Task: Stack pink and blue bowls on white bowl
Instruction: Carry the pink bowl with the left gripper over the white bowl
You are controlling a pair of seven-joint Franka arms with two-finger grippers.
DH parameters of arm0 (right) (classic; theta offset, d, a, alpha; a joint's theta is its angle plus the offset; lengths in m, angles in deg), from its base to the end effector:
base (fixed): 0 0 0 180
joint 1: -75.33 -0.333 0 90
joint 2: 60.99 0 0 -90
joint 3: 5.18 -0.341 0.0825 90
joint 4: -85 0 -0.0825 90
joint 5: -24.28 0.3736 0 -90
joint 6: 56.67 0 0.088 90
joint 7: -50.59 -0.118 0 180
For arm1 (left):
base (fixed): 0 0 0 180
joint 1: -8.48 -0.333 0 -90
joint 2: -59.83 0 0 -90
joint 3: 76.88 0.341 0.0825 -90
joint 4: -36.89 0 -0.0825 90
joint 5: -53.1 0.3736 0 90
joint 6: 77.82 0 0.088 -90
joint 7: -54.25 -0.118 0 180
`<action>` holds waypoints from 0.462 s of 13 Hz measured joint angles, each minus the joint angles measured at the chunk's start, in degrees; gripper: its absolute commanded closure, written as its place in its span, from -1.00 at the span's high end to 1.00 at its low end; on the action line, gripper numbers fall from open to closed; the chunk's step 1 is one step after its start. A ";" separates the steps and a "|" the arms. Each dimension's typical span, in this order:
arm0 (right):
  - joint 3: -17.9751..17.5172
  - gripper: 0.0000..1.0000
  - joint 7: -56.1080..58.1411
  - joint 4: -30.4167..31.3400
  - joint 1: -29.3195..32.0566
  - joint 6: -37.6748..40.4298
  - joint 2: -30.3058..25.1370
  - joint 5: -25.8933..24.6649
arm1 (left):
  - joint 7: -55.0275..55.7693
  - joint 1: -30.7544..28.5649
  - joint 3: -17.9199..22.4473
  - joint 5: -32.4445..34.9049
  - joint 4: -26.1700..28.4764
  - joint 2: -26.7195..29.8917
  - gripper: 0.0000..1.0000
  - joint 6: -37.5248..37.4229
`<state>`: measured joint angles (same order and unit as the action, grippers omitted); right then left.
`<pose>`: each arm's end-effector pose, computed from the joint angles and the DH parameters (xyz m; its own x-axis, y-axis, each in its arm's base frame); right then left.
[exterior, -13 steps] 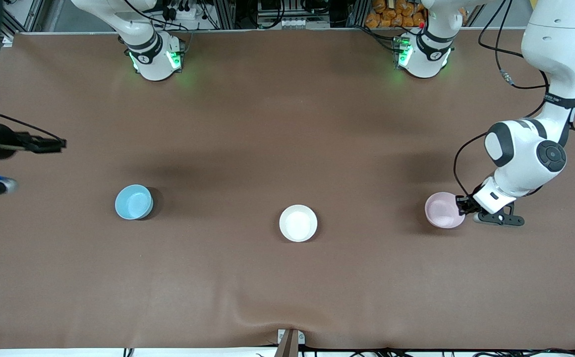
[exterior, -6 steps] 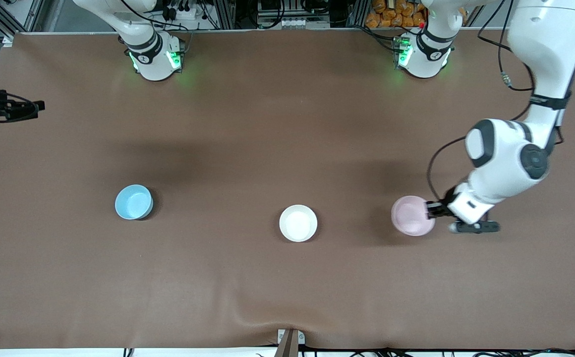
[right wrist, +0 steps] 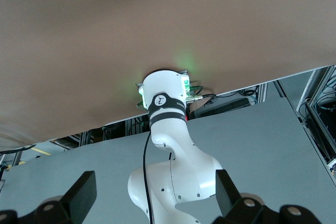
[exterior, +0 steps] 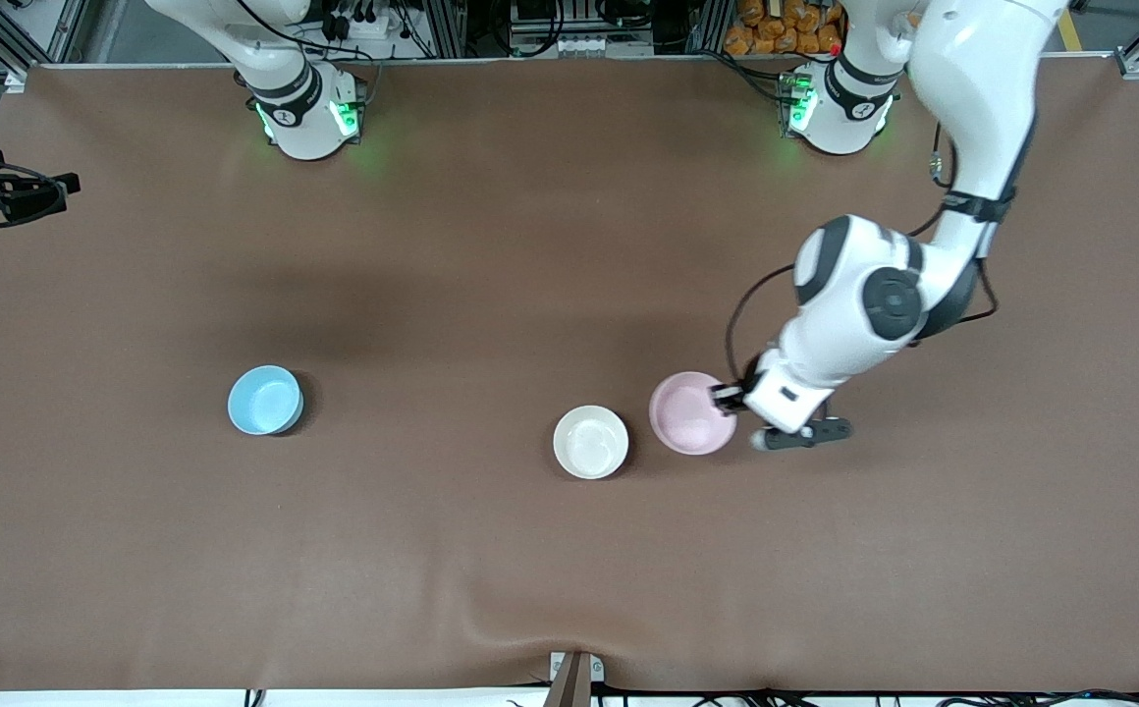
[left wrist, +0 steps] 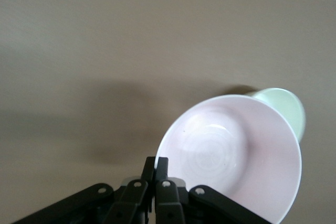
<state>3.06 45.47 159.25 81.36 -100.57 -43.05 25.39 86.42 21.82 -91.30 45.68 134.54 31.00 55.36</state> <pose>0.5174 -0.1147 0.5573 0.6196 -0.2643 -0.7391 -0.2969 -0.9506 0.0911 0.6165 -0.3041 0.3390 0.9808 0.1936 -0.0225 0.1930 -0.9489 0.2495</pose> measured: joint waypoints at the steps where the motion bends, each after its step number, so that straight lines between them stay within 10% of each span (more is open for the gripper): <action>1: -0.14 1.00 0.00 -0.04 -0.01 -1.26 0.00 0.01 | 3.42 2.65 0.50 1.50 -2.41 -1.79 -1.00 -0.52; 6: -1.02 1.00 0.00 -0.46 -1.62 -11.79 -0.01 0.09 | 10.60 8.34 2.16 4.89 -11.95 -10.69 -1.00 -0.73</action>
<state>2.04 45.47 158.79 79.74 -112.36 -43.06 25.48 97.02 30.17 -89.14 50.57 122.59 20.31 54.63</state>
